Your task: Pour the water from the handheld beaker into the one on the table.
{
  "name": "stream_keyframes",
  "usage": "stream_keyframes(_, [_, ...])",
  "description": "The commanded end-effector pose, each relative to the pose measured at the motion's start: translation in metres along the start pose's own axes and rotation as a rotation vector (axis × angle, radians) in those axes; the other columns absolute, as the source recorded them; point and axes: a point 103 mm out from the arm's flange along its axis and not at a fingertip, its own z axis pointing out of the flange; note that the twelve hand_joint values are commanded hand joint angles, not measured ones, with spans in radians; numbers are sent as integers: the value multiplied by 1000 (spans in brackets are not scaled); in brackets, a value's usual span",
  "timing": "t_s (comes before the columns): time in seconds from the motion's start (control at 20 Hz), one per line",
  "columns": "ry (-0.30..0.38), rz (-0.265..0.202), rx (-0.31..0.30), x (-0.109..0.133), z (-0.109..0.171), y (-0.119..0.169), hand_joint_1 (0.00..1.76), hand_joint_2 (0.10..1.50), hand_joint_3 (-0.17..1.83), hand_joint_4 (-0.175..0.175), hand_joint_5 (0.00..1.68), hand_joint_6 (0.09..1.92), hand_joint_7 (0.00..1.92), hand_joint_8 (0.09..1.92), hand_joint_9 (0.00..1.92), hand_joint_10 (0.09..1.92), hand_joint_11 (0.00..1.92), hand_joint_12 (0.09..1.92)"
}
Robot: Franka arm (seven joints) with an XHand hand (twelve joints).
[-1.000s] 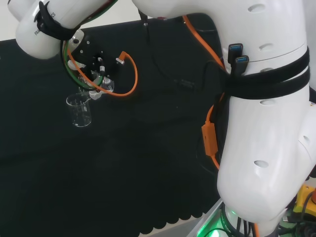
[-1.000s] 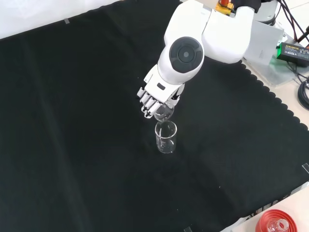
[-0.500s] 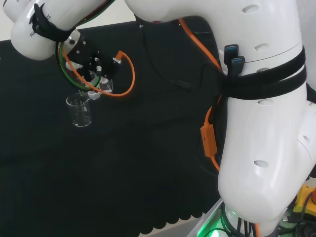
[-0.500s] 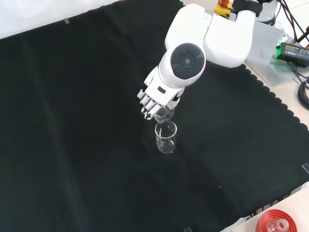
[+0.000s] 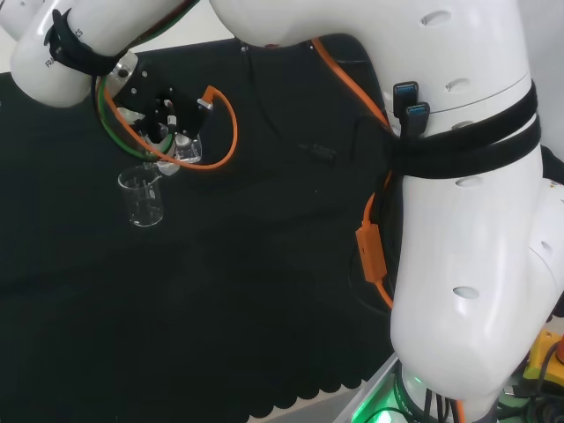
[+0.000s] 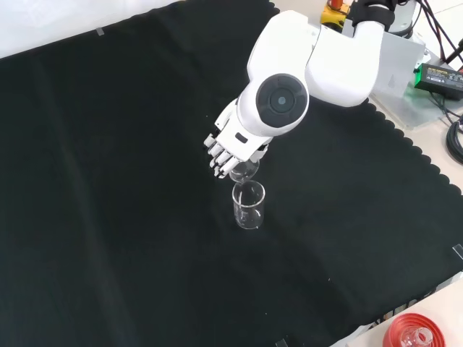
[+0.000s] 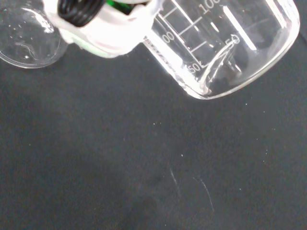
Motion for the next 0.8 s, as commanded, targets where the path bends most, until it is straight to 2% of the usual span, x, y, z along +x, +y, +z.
stream_keyframes(0.05, [-23, -3, 1, -1, -2, -2, 1298, 1073, -175, -116, 1125, 742, 1391, 500, 1389, 954, 1132, 848])
stream_keyframes(0.45, [-36, -9, -8, 0, -4, -5, 1298, 1073, -175, -116, 1123, 745, 1390, 502, 1386, 955, 1132, 847])
stream_keyframes(0.5, [-61, -10, 13, 1, -7, -6, 1297, 1074, -175, -116, 1123, 746, 1390, 502, 1386, 955, 1132, 847])
stream_keyframes(0.6, [-50, -23, 4, 7, -11, -5, 1298, 1074, -175, -116, 1123, 746, 1390, 502, 1386, 955, 1132, 847])
stream_keyframes(0.8, [-66, -6, 12, 9, -12, -6, 1297, 1074, -175, -116, 1122, 748, 1389, 503, 1386, 956, 1132, 847])
